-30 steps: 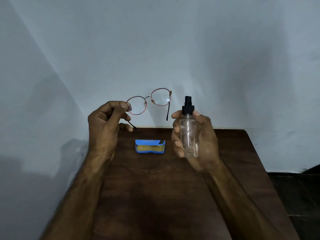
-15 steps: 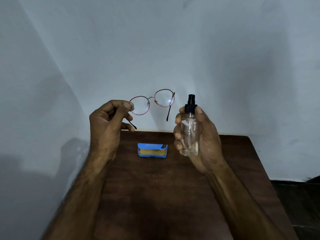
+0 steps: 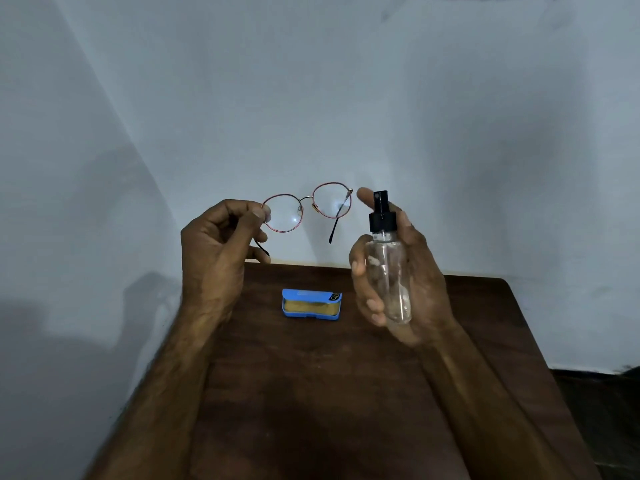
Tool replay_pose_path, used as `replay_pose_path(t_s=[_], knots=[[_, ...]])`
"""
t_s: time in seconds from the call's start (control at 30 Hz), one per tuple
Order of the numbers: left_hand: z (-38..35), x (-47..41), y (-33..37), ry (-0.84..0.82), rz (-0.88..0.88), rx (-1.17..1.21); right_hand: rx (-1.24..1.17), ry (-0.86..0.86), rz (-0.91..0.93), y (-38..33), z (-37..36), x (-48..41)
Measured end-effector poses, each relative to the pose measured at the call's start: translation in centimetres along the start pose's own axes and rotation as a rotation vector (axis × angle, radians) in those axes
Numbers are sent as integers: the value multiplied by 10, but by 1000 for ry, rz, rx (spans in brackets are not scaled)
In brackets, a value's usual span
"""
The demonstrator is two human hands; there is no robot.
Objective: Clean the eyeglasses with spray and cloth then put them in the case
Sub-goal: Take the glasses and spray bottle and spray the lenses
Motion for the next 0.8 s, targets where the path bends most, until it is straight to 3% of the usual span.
replay_pose_path(t_s=[0.13,0.2,0.33,0.43,0.5,0.63,0.8], knots=[[1,-3,0,-5,-14,-9,-10,23,-5,-7,-3,0],[0,-3,-1,-6,-12,-14,133,94,4,-11,-3,0],[-3,-4,-1,-8,-2,-28,758,241,136,-25,-8,0],[-6,-5,-1,-9,13,-20,1239,240,235,-30,-9,-1],[-8,-5,-1,-14,12,-26,1427,240,313,-29,-6,-2],[-16,-6,0,-50,-18,-60,1614,316,472,-29,-2,-1],[-25,-6,2,-85,-23,-54,1686,394,489,-34,3,8]])
Point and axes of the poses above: each hand's wrist, its own x-axis away from the middle knuckle, its own z-axis out of the back of the hand, y = z × x, the point moved 2 cm from there along -x, towards the middle knuckle, and after that the axes turned 5 degrees about z, right-handed, at the moved point
